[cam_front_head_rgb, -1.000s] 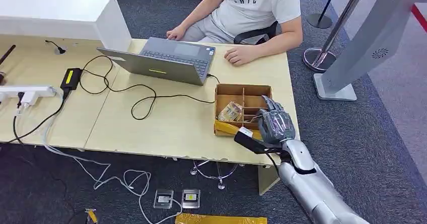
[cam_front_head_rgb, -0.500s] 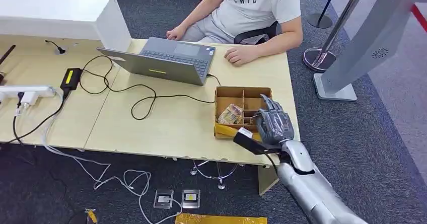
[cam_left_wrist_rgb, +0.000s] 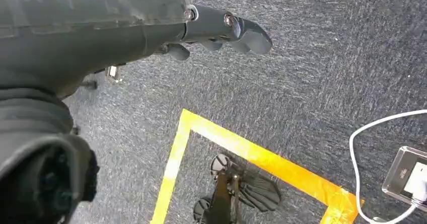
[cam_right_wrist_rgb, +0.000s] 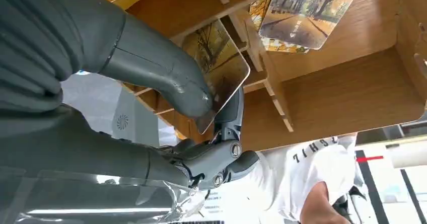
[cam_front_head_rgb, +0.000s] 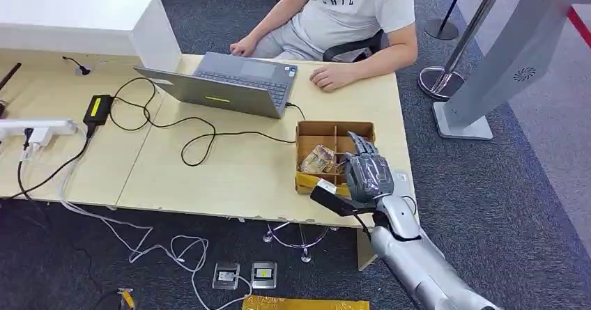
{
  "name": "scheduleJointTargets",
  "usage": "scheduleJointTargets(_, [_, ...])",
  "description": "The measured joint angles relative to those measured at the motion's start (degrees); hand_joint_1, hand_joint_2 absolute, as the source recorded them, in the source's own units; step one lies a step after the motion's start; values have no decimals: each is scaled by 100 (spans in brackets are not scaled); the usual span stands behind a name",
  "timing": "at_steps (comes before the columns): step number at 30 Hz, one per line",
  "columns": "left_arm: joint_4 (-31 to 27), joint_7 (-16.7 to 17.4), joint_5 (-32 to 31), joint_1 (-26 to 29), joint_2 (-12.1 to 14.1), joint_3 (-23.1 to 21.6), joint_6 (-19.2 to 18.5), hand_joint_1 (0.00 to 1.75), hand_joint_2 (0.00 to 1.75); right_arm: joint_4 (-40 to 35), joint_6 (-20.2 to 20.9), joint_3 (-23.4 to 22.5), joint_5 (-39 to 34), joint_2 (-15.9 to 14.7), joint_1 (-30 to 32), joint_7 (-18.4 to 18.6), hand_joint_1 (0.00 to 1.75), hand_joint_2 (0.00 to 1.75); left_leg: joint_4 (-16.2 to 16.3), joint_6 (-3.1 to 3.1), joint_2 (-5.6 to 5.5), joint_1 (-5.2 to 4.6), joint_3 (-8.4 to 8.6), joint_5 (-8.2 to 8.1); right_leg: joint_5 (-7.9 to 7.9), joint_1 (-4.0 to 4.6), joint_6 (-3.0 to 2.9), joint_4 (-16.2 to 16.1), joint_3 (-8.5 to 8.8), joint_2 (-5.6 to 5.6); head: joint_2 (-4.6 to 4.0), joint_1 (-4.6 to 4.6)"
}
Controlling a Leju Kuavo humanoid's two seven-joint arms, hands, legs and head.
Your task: Pass the card to the sensor for recognition and then transmit it.
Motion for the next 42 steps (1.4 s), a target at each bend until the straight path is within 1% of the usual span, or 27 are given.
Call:
scheduleJointTargets(10, [0, -9, 57, -9, 0, -33, -2, 0, 0, 521, -234, 92, -15, 223, -187, -140, 175, 175, 0, 0, 2, 0, 19, 0, 0, 0, 0, 0, 17, 1, 0, 0])
scheduleJointTargets(19, [0, -46, 85, -24, 0, -37, -18, 0, 0, 617, -267, 92, -2, 238, -214, -157, 175, 175, 0, 0, 2, 0, 29, 0, 0, 0, 0, 0, 29, 1, 0, 0])
scheduleJointTargets(25, [0, -50, 125, -19, 0, -37, -15, 0, 0, 656, -367, 92, -4, 247, -252, -203, 175, 175, 0, 0, 2, 0, 29, 0, 0, 0, 0, 0, 30, 0, 0, 0])
scheduleJointTargets(31, [0, -50, 129, -15, 0, -37, -37, 0, 0, 719, -417, 96, -7, 236, -386, -219, 175, 175, 0, 0, 1, 0, 26, 1, 1, 0, 0, 0, 28, -1, 2, 0])
scheduleJointTargets(35, [2, -50, 158, 7, 2, -39, -37, 0, 0, 728, -481, 96, -55, 199, -634, -232, 175, 175, 1, 0, 1, 0, 25, 1, 1, 0, 0, 0, 26, 0, 0, 0])
scheduleJointTargets(39, [2, -50, 186, 36, 2, -39, -15, 0, 0, 522, -446, 77, -103, 87, -934, -223, 175, 175, 1, 0, 1, 0, 24, 1, 1, 0, 0, 0, 25, 0, 0, 0])
scheduleJointTargets(42, [2, -50, 208, 45, 2, -42, -4, 0, 0, 332, -422, 63, -87, 20, -1030, -212, 175, 175, 1, 0, 0, 0, 24, 1, 0, 0, 0, 0, 26, 0, 0, 0])
